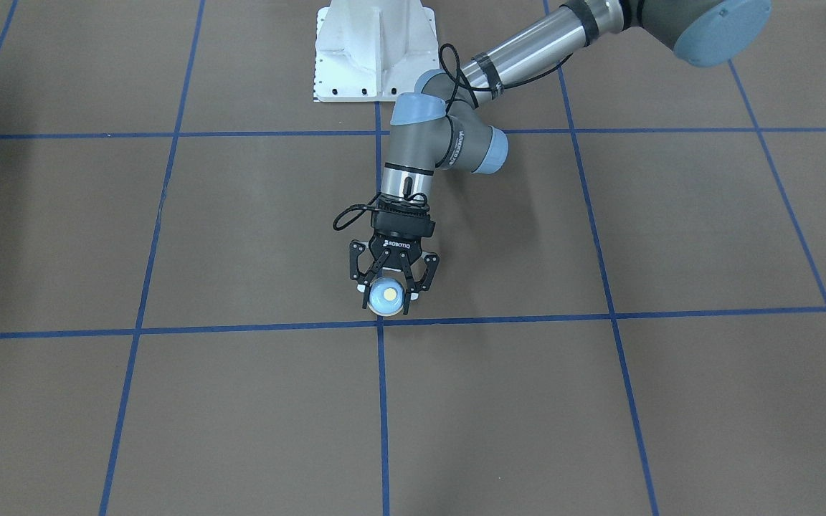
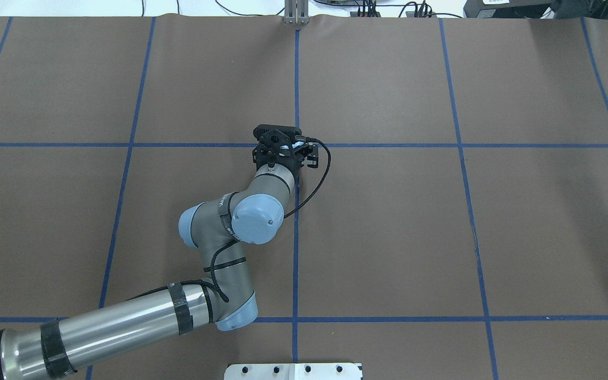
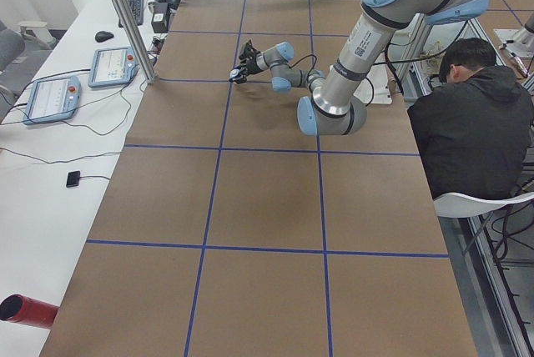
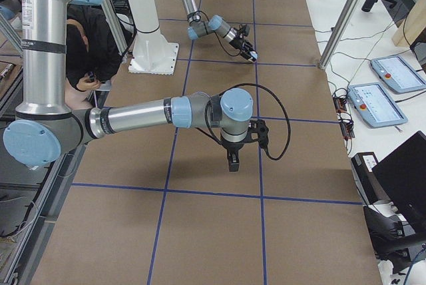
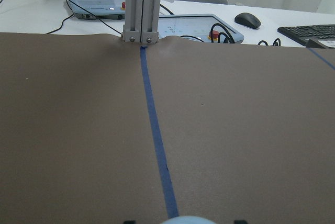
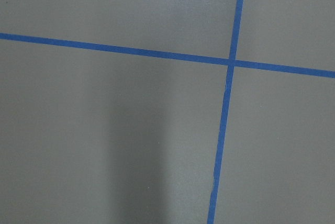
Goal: Place and press bell with both arms
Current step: 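Move the held bell to the table center and lower it down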
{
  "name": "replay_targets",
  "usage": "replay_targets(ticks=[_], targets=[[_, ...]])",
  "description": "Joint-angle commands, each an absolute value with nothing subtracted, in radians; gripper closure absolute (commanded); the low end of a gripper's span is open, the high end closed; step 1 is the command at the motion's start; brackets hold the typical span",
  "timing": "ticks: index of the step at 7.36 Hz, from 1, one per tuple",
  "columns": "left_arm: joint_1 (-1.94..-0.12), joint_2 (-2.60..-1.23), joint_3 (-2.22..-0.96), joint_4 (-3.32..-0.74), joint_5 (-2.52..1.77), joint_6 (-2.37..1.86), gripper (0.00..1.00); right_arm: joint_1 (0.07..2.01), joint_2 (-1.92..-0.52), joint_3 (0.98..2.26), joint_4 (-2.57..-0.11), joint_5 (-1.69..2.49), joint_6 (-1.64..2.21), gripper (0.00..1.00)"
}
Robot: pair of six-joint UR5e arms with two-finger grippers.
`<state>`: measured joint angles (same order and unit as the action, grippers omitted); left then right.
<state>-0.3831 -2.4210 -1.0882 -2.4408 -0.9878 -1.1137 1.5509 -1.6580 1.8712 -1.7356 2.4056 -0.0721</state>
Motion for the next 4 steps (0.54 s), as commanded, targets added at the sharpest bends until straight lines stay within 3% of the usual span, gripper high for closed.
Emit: replay_targets(ticks=[1,4], targets=[[-0.382,-2.448,-1.048,-2.445,-0.976,-1.114,1.00,1.551,-1.655,1.870,-1.735,2.414,-0.072,0.00],[-0.382,-2.473,-1.003,-2.444,-0.976,-1.114,1.00,1.551,-1.654,1.868,-1.735,2.414,-0.072,0.00]])
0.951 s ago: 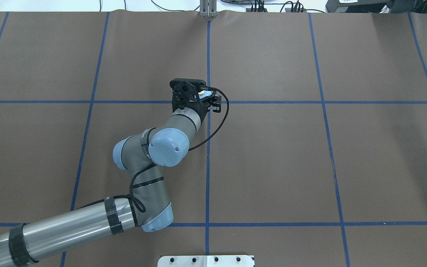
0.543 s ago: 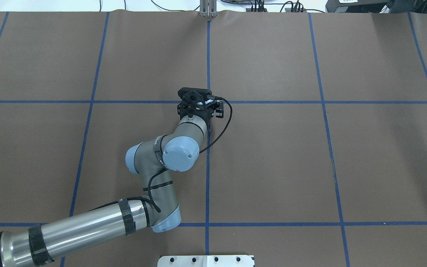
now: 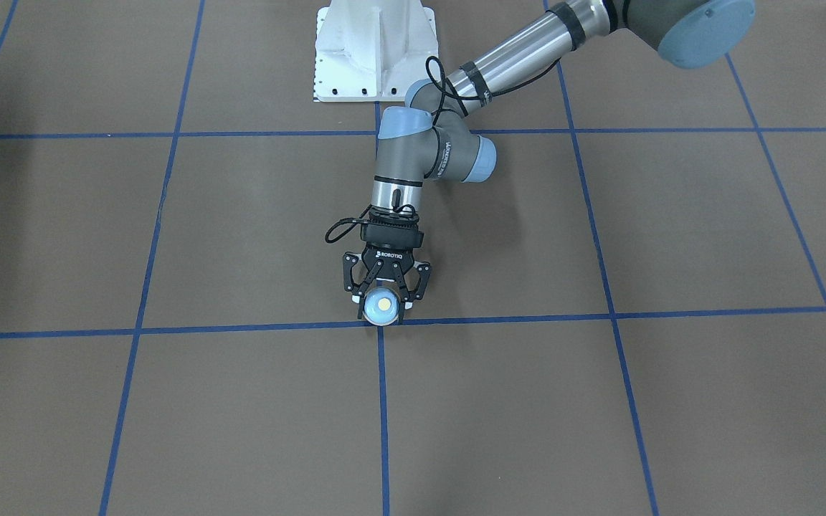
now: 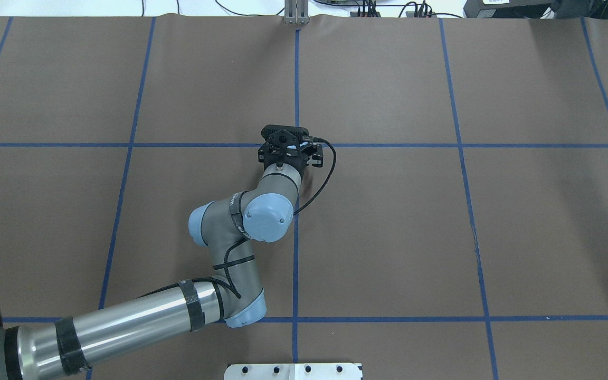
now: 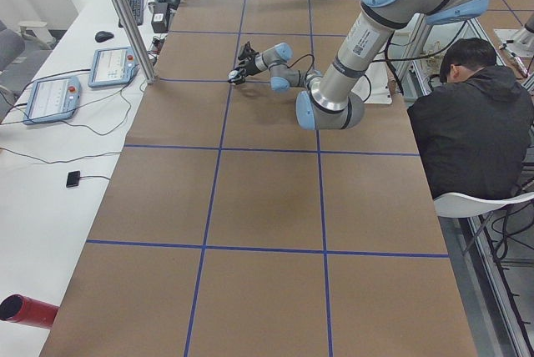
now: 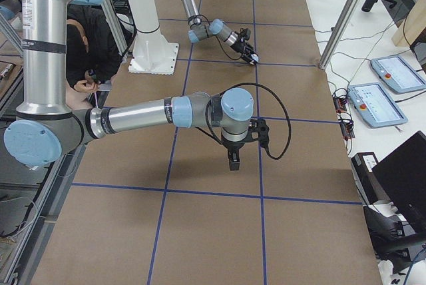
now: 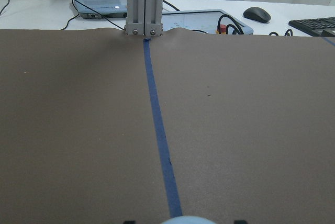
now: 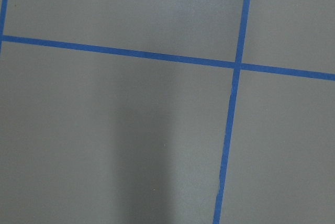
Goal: Place and press bell with both arms
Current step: 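Move the held bell to the table center and lower it down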
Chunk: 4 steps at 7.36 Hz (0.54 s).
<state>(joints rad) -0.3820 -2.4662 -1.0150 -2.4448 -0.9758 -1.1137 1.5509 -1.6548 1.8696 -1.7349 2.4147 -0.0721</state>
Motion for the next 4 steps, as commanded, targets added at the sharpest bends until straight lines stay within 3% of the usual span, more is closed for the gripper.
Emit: replay_targets(ticks=[1,2,3,4], targets=[[-0.382,-2.477,-0.994,-2.442,-0.976,-1.114,1.00,1.551,-1.654,1.868,-1.735,2.414,-0.072,0.00],[-0.382,-2.491,-0.989,-2.441,-0.980,-1.114,0.73,1.551,-1.655,1.868,-1.735,2.414,-0.072,0.00],[-0.382,-2.497,-0.989,-2.441,-0.988,-1.114,0.14,1.551,-1.654,1.868,-1.735,2.414,-0.072,0.00],[-0.382,-2.499,-0.991,-2.441,-0.985,-1.114,0.00,1.551,-1.654,1.870,-1.735,2.414,-0.072,0.00]])
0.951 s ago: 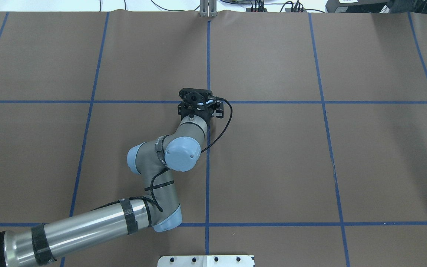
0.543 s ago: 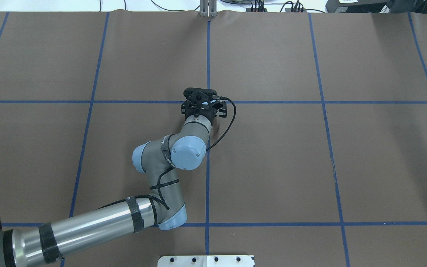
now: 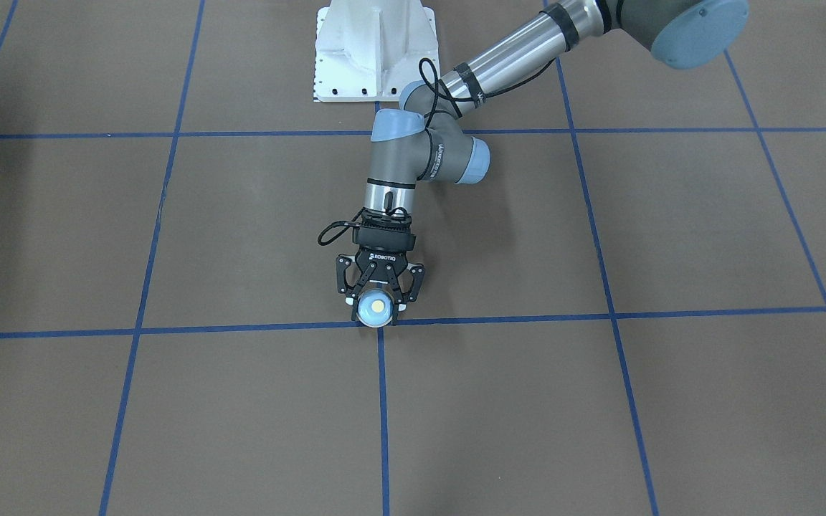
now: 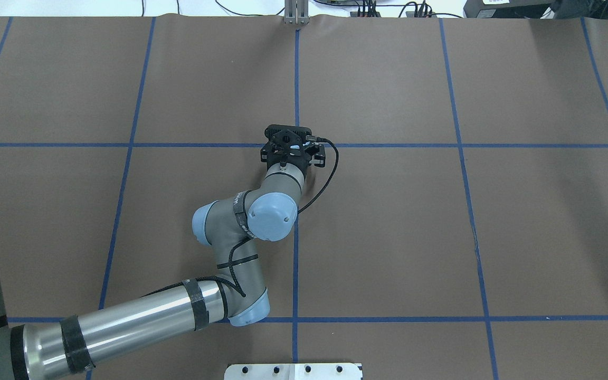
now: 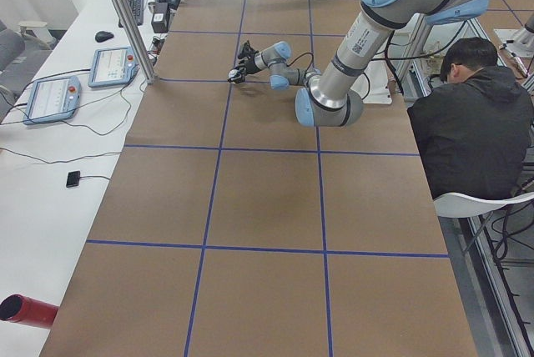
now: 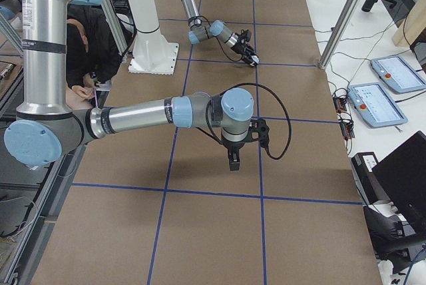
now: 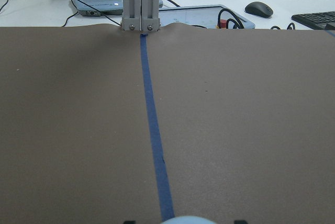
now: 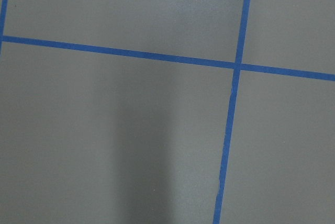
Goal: Place and press bell with both arms
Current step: 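Move the held bell to the table center and lower it down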
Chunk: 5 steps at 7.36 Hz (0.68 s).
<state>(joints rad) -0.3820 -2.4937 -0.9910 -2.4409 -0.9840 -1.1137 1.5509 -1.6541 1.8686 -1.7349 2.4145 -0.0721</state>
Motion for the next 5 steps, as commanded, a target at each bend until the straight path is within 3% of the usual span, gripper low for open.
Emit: replay_targets(ticks=[1,5], targets=[[-0.383,-2.499,-0.991,-2.441,-0.985,-1.114,0.00,1.551,-1.654,1.870,-1.735,2.414,-0.072,0.00],[-0.474,-2.540,-1.026,-2.407,-1.082,-0.996,0.00,1.517,-1.588,1.873,-1.740,2.408,-0.074,0.00]])
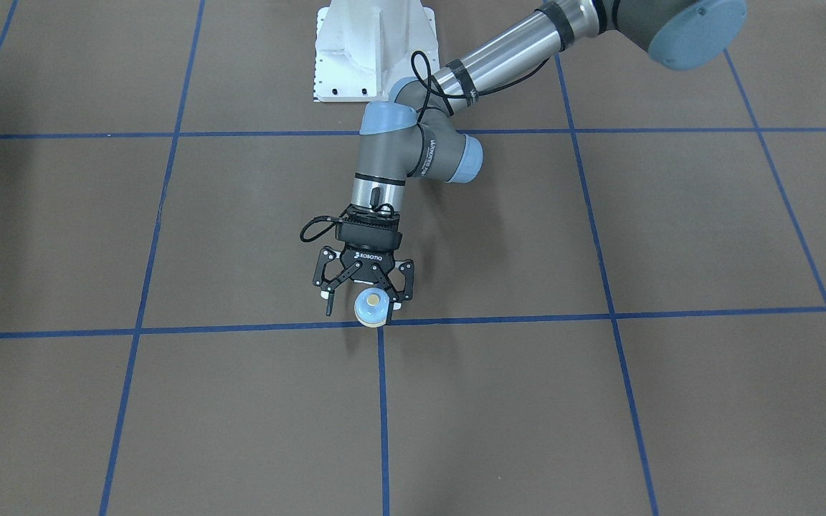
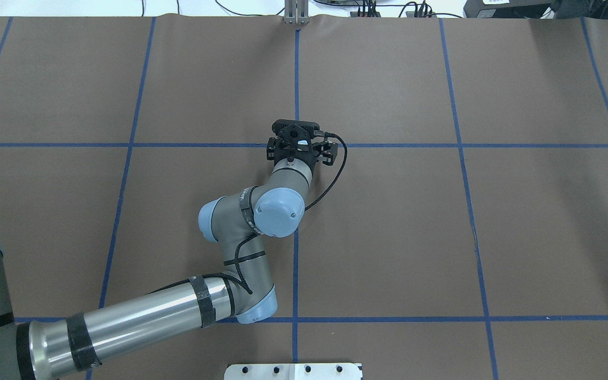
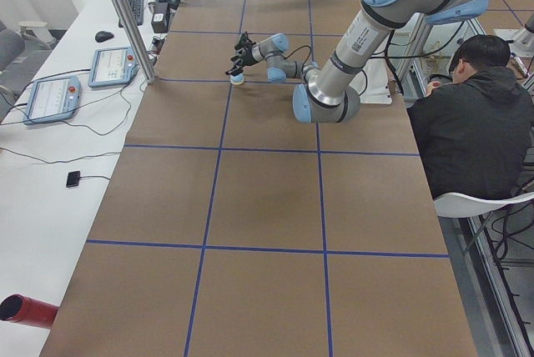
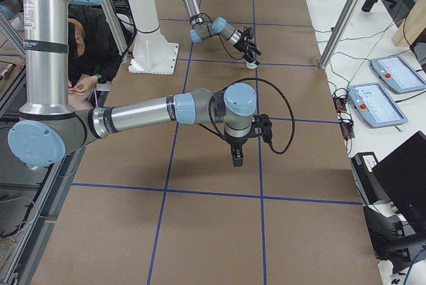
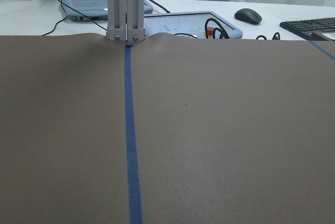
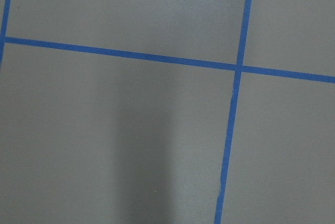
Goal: Place and press bell with both arms
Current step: 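Open the left gripper and withdraw it while the right arm moves in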
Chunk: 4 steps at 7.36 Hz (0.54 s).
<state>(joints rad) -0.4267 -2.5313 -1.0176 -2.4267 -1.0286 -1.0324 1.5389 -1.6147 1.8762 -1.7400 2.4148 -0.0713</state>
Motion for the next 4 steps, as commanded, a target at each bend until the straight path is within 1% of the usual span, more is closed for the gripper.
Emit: replay_targets(ticks=[1,2,3,4], targets=[[-0.536,-2.540,-1.041,-2.317,-1.191,-0.994,0.00,1.508,-1.586,1.876,-1.736,2.416,-0.071,0.00],[-0.601,-2.537,-1.077,-2.231,-1.304,-0.964,0.00,1.499,-1.560,1.878,-1.735,2.422,-0.069,0.00],[-0.650,-2.534,-1.094,-2.202,-1.375,-0.895,0.00,1.459,-1.458,1.858,-1.749,2.413,-0.030,0.00],[-0.696,-2.516,-1.094,-2.163,-1.429,-0.849,0.00,1.389,-1.392,1.847,-1.737,2.410,0.158,0.00]])
